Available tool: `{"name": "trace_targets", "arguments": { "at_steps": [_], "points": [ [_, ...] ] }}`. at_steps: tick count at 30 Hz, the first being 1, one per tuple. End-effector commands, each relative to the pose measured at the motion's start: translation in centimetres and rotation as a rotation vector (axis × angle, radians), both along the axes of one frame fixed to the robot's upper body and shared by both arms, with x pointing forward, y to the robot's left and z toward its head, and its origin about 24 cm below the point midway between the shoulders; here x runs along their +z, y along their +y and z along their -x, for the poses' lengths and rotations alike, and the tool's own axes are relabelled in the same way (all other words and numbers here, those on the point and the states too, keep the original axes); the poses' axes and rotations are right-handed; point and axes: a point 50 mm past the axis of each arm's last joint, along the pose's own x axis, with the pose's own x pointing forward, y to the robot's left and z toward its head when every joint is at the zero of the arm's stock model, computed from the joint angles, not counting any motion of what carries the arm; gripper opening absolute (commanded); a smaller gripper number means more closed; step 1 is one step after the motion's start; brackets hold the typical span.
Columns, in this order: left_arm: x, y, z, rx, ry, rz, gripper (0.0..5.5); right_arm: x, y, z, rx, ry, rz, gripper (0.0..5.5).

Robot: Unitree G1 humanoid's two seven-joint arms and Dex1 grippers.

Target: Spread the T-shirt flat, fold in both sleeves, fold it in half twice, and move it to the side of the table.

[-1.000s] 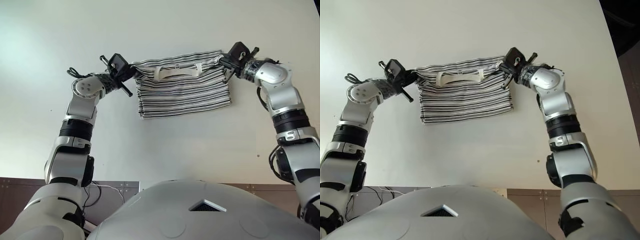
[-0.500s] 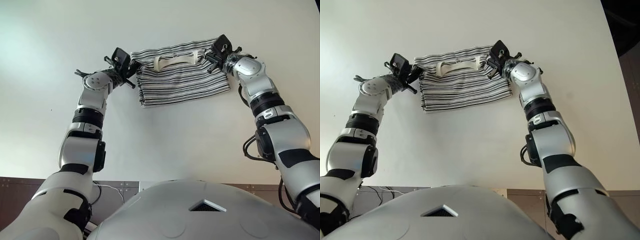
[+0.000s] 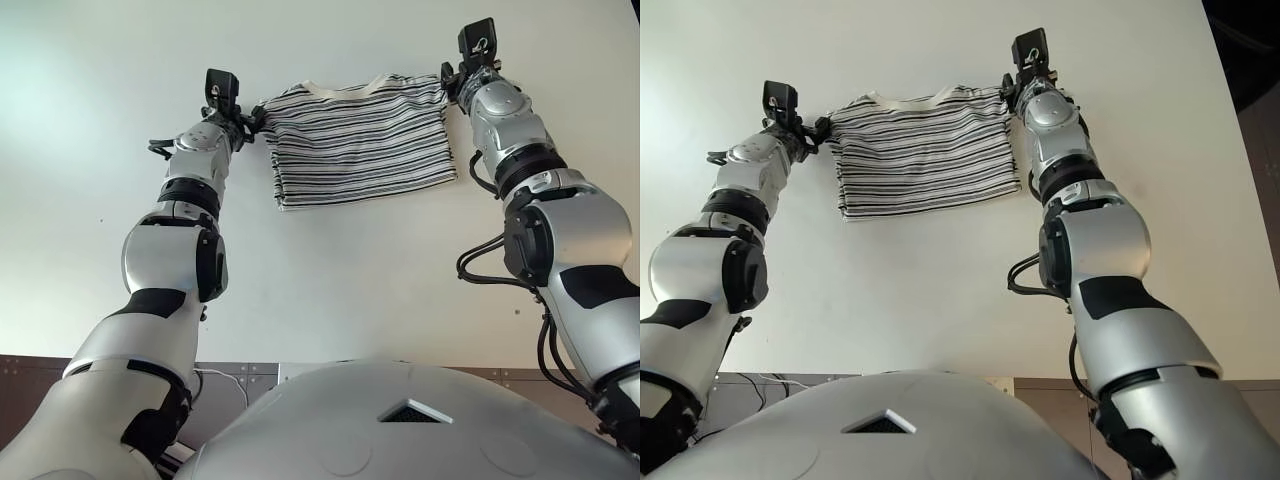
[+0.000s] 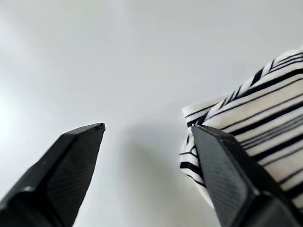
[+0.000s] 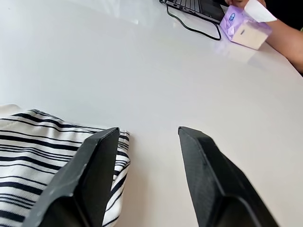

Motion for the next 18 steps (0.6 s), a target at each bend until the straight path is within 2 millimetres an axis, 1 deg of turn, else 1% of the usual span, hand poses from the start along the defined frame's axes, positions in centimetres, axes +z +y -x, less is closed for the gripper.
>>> {"name": "trace_targets", "arguments": {
  "at_steps": [1, 2, 4, 5, 6, 8, 9, 11, 13, 14, 15, 17, 18],
  "points": [
    [1.5, 2.1, 0.4, -0.021, -0.151, -0.008, 3.6, -0.4, -0.2, 1.2, 0.365, -0.076, 0.277, 2.28],
    [1.9, 2.2, 0.5, -0.044, -0.192, -0.006, 3.6, -0.7, -1.0, 1.7, 0.433, -0.078, 0.334, 2.28],
    [2.6, 2.3, 1.7, -0.104, -0.265, -0.044, 3.6, -1.2, -2.7, 3.1, 0.571, -0.077, 0.436, 2.28],
    [2.8, 2.2, 2.7, -0.137, -0.288, -0.056, 3.6, -1.2, -3.7, 3.9, 0.624, -0.074, 0.464, 2.28],
    [3.0, 2.0, 4.1, -0.176, -0.307, -0.066, 3.6, -1.2, -4.7, 5.0, 0.681, -0.067, 0.489, 2.28],
    [3.2, 1.6, 7.0, -0.207, -0.313, -0.057, 3.6, -1.4, -5.8, 7.0, 0.791, -0.032, 0.526, 2.28],
    [3.2, 1.5, 8.2, -0.192, -0.312, -0.043, 3.6, -2.0, -5.9, 7.9, 0.845, 0.002, 0.532, 2.28],
    [3.4, 1.4, 9.5, -0.11, -0.32, -0.005, 3.6, -4.3, -5.6, 9.6, 0.93, 0.086, 0.561, 2.28],
    [4.1, 1.3, 9.6, -0.042, -0.342, 0.012, 3.6, -6.2, -5.4, 10.9, 0.963, 0.143, 0.568, 2.28],
    [4.5, 1.2, 9.5, -0.029, -0.35, 0.012, 3.6, -6.5, -5.4, 11.4, 0.981, 0.152, 0.579, 2.28],
    [5.1, 1.2, 9.7, -0.025, -0.359, -0.002, 3.6, -6.4, -5.5, 12.0, 0.996, 0.152, 0.578, 2.28],
    [5.8, 1.1, 10.5, -0.023, -0.356, -0.042, 3.6, -5.3, -5.8, 13.5, 1.067, 0.146, 0.59, 2.28],
    [5.8, 1.1, 11.2, -0.02, -0.339, -0.083, 3.6, -4.6, -5.4, 15.0, 1.123, 0.147, 0.571, 2.28]
  ]
}}
